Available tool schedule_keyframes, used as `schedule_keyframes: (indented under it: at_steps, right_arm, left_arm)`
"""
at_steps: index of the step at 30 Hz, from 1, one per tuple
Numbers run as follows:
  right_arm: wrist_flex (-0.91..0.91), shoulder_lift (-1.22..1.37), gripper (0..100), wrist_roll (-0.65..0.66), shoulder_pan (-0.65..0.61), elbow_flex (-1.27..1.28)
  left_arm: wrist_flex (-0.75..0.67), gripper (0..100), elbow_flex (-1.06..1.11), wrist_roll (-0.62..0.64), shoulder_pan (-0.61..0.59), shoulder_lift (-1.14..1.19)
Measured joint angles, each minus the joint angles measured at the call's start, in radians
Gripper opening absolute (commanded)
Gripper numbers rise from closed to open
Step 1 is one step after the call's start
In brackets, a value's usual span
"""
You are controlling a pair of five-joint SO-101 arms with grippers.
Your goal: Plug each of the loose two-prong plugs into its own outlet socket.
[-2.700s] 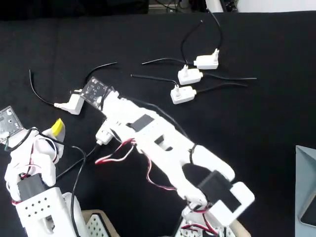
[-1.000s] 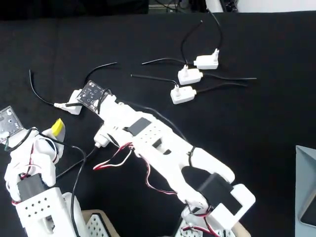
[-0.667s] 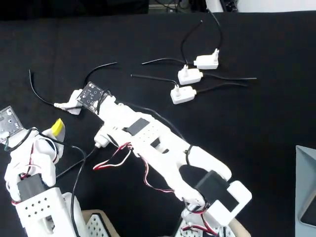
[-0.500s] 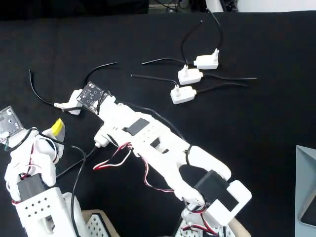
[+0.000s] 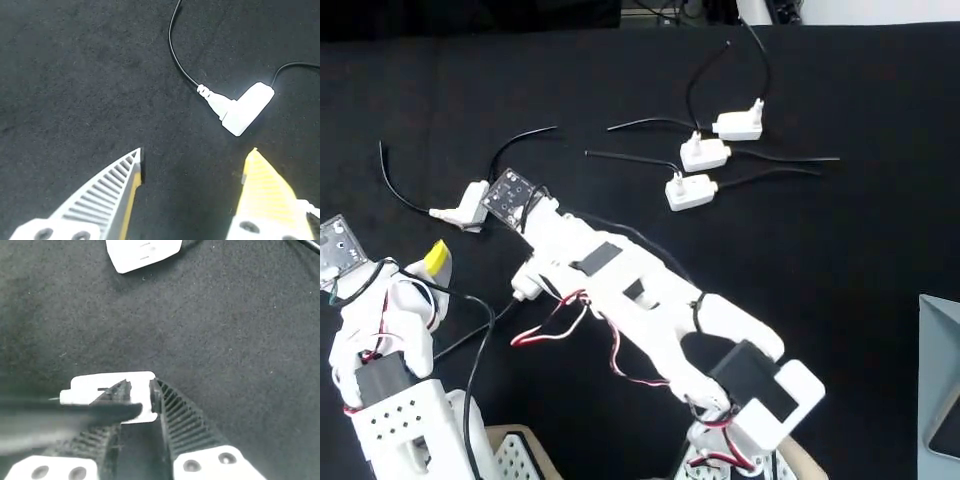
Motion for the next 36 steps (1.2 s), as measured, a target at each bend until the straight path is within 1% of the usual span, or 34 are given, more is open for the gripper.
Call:
schedule_keyframes:
  at_steps: [6,12,15,20,22,26,28,33,36]
  right_arm:
    - [0.000,0.043,1.1,-0.003,0.005,-0.020]
    - [0.000,0.057,1.1,-0.003,0.044,-0.043]
    - [0.002,0.077,1.2,-0.003,0.106,-0.078]
    - [0.008,0.083,1.8,-0.002,0.265,-0.137]
    - [0.008,0.084,6.3,0.002,0.319,-0.169]
    - [0.008,0.084,20.7,0.000,0.381,-0.229]
    - [0.008,0.084,23.2,0.000,0.397,-0.236]
    - [0.009,0.081,20.1,0.000,0.396,-0.239]
    - [0.061,0.018,16.5,0.000,0.399,-0.238]
  left_arm:
    - [0.000,32,0.000,0.000,0.000,0.000]
    - [0.000,32,0.000,0.000,0.000,0.000]
    - [0.000,32,0.000,0.000,0.000,0.000]
    - [0.000,32,0.000,0.000,0.000,0.000]
    - [0.000,32,0.000,0.000,0.000,0.000]
    - [0.000,32,0.000,0.000,0.000,0.000]
    - [0.000,32,0.000,0.000,0.000,0.000]
    - [0.000,32,0.000,0.000,0.000,0.000]
    - [-0.005,32,0.014,0.000,0.000,0.000]
